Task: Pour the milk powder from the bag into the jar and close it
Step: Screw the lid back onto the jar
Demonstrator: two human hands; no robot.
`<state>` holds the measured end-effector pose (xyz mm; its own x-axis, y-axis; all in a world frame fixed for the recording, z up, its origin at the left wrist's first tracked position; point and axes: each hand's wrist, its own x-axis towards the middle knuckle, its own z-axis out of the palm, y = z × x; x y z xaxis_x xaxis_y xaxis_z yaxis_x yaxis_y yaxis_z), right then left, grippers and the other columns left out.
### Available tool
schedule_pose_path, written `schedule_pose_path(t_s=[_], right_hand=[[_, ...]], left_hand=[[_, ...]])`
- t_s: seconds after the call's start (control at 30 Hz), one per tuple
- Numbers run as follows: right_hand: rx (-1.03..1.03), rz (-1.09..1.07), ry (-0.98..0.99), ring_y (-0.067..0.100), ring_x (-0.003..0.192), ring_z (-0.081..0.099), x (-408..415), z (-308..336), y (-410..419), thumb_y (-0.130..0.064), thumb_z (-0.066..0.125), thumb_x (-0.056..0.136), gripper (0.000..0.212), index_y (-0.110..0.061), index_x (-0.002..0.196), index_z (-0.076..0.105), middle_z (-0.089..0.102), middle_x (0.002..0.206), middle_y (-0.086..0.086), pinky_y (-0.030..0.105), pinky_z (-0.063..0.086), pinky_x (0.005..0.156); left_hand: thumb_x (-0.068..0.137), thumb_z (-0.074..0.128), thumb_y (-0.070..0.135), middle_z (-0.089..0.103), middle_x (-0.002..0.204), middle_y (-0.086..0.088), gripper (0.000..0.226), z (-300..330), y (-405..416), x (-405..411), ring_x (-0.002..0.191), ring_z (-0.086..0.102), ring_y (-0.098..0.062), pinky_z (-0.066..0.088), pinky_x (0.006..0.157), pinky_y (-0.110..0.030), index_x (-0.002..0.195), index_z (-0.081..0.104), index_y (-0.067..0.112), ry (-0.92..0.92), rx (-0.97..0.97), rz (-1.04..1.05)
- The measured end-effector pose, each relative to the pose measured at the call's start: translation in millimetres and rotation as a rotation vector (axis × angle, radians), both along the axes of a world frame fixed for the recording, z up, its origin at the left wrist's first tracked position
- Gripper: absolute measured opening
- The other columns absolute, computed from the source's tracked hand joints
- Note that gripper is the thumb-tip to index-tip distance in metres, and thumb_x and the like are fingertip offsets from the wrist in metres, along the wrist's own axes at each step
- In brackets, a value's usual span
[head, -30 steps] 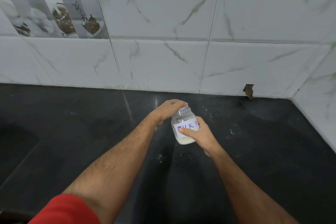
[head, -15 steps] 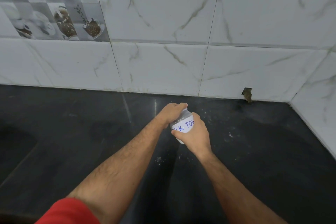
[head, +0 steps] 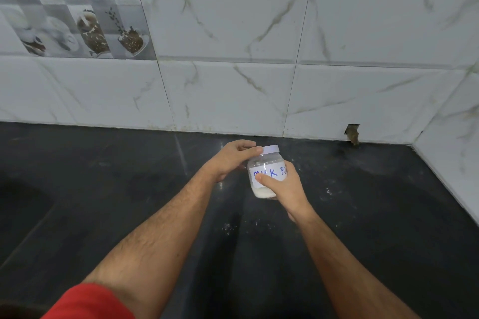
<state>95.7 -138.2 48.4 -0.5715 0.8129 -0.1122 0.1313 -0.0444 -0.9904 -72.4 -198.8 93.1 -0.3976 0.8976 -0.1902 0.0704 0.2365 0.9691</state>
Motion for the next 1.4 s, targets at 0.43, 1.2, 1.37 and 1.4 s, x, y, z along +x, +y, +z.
schedule_pose_path(t_s=[0.43, 1.2, 1.37, 1.4], right_hand=[[0.235, -0.073, -0.110, 0.009, 0.100, 0.063, -2.3, 2.3, -7.3, -0.039, 0.093, 0.053, 0.092, -0.029, 0.129, 0.043, 0.061, 0.112, -0.012, 0.031, 0.058, 0.083], [0.118, 0.088, -0.051, 0.013, 0.103, 0.065, 5.2, 0.5, -8.7, -0.020, 0.089, 0.064, 0.081, -0.025, 0.130, 0.042, 0.063, 0.114, -0.005, 0.024, 0.057, 0.073], [0.093, 0.082, -0.032, 0.014, 0.108, 0.063, 13.5, -7.4, -1.9, -0.016, 0.091, 0.064, 0.088, -0.023, 0.135, 0.039, 0.061, 0.119, -0.003, 0.031, 0.057, 0.088], [0.085, 0.064, -0.025, 0.013, 0.109, 0.062, 16.0, -6.9, 0.4, -0.014, 0.090, 0.067, 0.089, -0.023, 0.137, 0.037, 0.060, 0.120, -0.003, 0.028, 0.056, 0.088]], left_hand=[[0.063, 0.066, 0.079, 0.069, 0.120, 0.000, 0.093, 17.9, 18.4, 25.0, 0.101, 0.067, -0.018, 0.051, 0.086, -0.035, 0.130, 0.056, 0.015, 0.018, -0.128, -0.008], [0.080, 0.078, 0.028, 0.072, 0.106, -0.012, 0.062, 6.7, 6.4, 39.9, 0.084, 0.074, -0.022, 0.059, 0.080, -0.035, 0.135, 0.052, 0.017, -0.020, 0.108, 0.076], [0.072, 0.065, 0.072, 0.059, 0.134, -0.014, 0.094, -9.0, 8.0, 43.0, 0.110, 0.066, -0.023, 0.052, 0.100, -0.041, 0.144, 0.039, 0.016, -0.131, 0.064, 0.073], [0.076, 0.056, 0.077, 0.060, 0.134, -0.015, 0.093, -15.2, 8.0, 44.6, 0.114, 0.065, -0.025, 0.052, 0.100, -0.040, 0.141, 0.043, 0.012, -0.160, 0.061, 0.064]])
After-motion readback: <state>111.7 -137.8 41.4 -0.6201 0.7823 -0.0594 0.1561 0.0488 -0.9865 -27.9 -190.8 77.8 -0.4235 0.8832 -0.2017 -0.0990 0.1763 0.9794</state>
